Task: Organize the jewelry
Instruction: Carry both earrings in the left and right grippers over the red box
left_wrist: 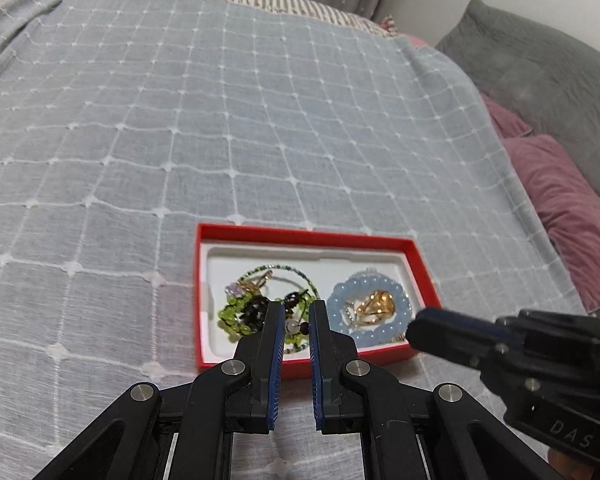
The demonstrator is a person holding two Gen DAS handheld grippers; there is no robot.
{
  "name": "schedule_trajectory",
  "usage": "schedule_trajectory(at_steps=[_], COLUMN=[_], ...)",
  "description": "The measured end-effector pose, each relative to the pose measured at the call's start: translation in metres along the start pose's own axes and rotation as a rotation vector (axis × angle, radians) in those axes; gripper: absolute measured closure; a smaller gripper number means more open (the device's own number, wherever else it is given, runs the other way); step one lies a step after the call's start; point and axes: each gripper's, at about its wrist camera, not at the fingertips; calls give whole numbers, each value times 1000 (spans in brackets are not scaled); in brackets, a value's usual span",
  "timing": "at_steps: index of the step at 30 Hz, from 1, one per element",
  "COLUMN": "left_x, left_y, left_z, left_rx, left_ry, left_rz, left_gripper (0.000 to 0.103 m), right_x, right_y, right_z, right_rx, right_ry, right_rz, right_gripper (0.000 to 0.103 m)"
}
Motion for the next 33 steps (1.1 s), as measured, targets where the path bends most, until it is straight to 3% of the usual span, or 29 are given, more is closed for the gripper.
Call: schedule_trajectory(at_steps=[18, 30, 33], left_x=[-10, -11, -11], left_y=[-39, -48, -47], left_z=[-8, -2, -2], left_rx=[-56, -14, 2], left_ry=[-42, -19, -18], left_rz=[32, 57, 53], left_gripper=[96, 96, 90], right_x=[-8, -7, -7], right_y=[-25, -31, -32], right_z=[-17, -21, -20], right_rx=[41, 21, 19], right_ry=[-63, -84, -86], right_rz=[7, 14, 18], right_gripper=[98, 98, 97])
Point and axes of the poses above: each gripper's, at about its wrist camera, not at the fingertips, and y roughly against the way its jaws point, z to its left, x to its underside
